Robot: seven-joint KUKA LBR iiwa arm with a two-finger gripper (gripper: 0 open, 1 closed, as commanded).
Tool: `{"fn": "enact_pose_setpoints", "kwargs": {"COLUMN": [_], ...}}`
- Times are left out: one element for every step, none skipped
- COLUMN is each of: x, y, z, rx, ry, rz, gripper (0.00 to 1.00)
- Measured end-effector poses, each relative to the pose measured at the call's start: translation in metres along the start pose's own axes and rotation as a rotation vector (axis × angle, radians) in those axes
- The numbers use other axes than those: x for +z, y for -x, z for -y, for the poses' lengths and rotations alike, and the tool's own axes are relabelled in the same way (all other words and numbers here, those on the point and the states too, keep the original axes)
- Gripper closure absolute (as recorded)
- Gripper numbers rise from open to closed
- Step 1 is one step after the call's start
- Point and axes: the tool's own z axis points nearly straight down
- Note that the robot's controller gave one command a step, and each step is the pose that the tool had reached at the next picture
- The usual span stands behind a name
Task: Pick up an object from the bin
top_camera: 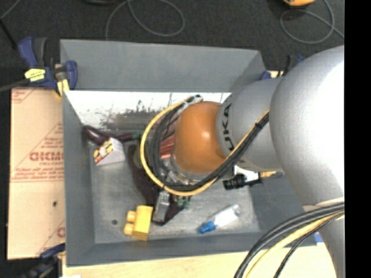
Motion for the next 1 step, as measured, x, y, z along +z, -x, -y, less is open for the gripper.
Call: {"fn": "enact_pose_setpoints", "kwargs": {"x": [0.0566], "y": [0.0085], "z": [0.0003], "rx": [0.015], "ry": [0.01], "rz": [0.024], "gripper": [1.0]}}
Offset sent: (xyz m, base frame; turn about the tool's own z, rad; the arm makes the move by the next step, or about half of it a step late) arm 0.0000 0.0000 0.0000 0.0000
